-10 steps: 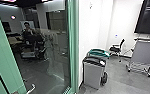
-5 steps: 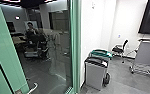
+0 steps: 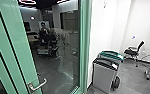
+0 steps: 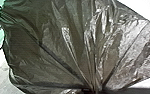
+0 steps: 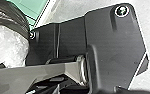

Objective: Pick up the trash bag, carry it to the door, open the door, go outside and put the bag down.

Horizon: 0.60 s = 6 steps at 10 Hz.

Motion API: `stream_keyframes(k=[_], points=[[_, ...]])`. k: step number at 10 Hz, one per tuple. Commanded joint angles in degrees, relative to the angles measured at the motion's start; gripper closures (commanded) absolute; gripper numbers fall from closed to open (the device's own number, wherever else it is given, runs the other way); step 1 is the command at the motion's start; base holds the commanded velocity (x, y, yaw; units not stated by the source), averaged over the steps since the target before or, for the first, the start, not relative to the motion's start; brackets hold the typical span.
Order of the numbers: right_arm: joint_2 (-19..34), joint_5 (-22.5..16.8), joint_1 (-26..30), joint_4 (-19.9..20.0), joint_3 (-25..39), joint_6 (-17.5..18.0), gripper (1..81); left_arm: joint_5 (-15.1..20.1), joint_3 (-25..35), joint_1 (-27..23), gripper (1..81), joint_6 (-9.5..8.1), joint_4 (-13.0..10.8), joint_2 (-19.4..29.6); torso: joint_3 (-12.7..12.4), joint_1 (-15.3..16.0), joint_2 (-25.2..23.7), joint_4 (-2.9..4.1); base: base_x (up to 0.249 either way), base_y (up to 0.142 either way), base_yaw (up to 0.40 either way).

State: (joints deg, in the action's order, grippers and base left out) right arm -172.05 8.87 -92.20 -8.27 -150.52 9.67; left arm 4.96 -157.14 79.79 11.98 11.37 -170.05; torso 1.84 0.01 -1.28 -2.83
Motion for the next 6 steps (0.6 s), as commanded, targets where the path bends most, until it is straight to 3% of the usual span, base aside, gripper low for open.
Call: stream_keyframes(k=[1, 6], points=[[-0.3, -2.4, 2.0, -0.8, 0.5, -0.1, 1.0, 2.9, 0.8, -3.6, 81.1, 0.67, -0.7, 1.0, 0.0, 0.0, 0.0, 0.0, 0.0, 0.0, 0.28], [0.0, -1.9, 1.6, -1.1, 1.2, -0.3, 1.0, 1.6, 5.5, -3.2, 81.1, 0.67, -1.6, 3.7, 0.0, 0.0, 0.0, 0.0, 0.0, 0.0, 0.28]])
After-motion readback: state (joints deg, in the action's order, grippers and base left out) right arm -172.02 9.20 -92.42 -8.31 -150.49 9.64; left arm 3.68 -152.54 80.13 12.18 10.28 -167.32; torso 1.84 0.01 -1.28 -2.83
